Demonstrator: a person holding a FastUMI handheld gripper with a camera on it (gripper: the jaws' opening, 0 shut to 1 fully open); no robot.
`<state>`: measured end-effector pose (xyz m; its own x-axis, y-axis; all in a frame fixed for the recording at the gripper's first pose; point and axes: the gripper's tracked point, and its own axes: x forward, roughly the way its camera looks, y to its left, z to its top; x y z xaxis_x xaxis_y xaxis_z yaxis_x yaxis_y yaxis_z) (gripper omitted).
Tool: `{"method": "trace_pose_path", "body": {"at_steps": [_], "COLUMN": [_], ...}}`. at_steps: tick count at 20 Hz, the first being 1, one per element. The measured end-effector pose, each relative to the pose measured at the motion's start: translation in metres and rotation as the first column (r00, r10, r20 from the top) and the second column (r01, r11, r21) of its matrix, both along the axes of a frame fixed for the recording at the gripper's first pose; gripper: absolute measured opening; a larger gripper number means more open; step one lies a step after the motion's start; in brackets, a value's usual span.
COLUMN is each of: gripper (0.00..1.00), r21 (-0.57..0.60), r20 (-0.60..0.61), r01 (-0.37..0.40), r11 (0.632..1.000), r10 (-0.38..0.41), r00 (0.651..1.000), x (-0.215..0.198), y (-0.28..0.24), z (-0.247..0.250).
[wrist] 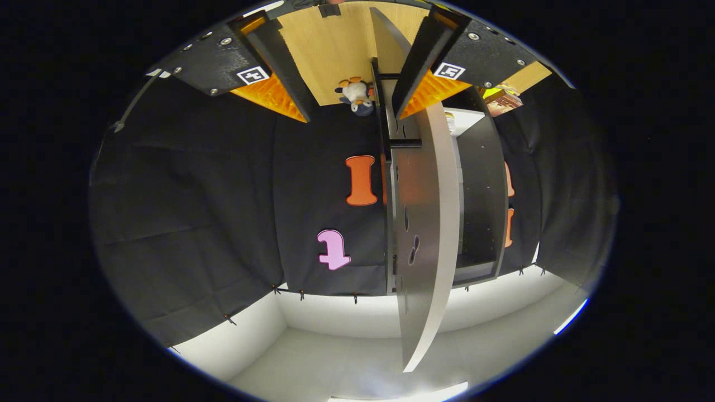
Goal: Open the shoe cabinet door, grab the shoes and put them into the shoe cabinet, then close the shoe cabinet door.
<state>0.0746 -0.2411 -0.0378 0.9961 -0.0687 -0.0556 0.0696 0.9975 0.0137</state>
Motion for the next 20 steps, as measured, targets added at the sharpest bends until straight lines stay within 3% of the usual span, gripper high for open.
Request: {"method": "trace_pose_path", "body": {"at_steps": [9, 20], "gripper": [0.9, 0.91], "r21": [-0.004, 0.006], "r20": [0.002, 0.016], "r01": [-0.114, -0.289], "r11": [0.993, 0.957], "r10": [0.114, 0.289], "r00": [0.993, 0.957], "x": [0.002, 0.03], "y": [0.068, 0.158], "z": [-0.001, -0.004]}}
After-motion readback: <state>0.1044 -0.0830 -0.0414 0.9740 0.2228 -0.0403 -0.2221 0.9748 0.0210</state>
